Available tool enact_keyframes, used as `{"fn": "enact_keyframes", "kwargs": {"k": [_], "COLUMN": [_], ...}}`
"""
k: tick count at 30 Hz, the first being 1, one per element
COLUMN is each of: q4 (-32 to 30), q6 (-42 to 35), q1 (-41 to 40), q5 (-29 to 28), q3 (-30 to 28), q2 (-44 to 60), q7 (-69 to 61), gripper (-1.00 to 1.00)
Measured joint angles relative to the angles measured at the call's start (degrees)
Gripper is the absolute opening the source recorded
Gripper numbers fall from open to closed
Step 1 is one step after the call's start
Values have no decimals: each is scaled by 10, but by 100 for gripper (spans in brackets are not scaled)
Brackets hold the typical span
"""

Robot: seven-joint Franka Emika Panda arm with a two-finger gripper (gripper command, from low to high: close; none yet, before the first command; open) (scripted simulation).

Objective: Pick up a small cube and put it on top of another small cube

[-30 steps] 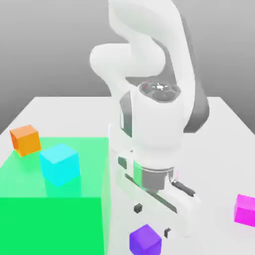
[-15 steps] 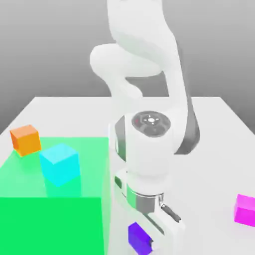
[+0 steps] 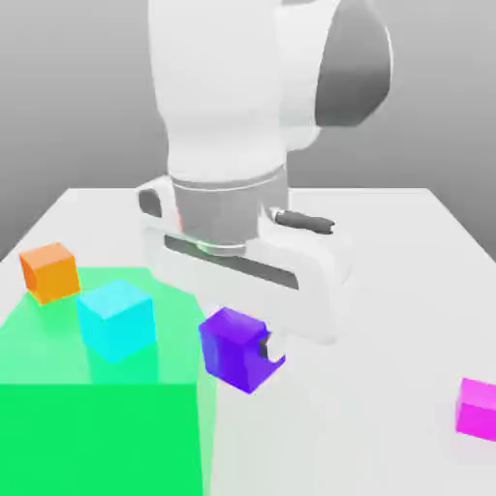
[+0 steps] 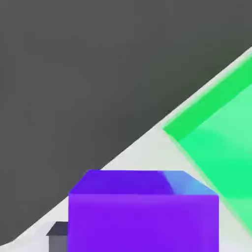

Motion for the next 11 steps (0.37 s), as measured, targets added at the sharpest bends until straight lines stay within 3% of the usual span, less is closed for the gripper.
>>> {"fn": "enact_keyframes", "kwargs": {"k": [4, 7, 8, 11], "q4": [16, -21, -33, -33], "q6": [-77, -29, -11, -11], "q1": [-38, -44, -43, -43], "q5": [-34, -41, -42, -42], "q3": [-33, -38, -40, -40], "q2": [-54, -42, -36, -36], "q7": [-45, -48, -48, -48], "gripper": [-100, -100, 100, 100]}}
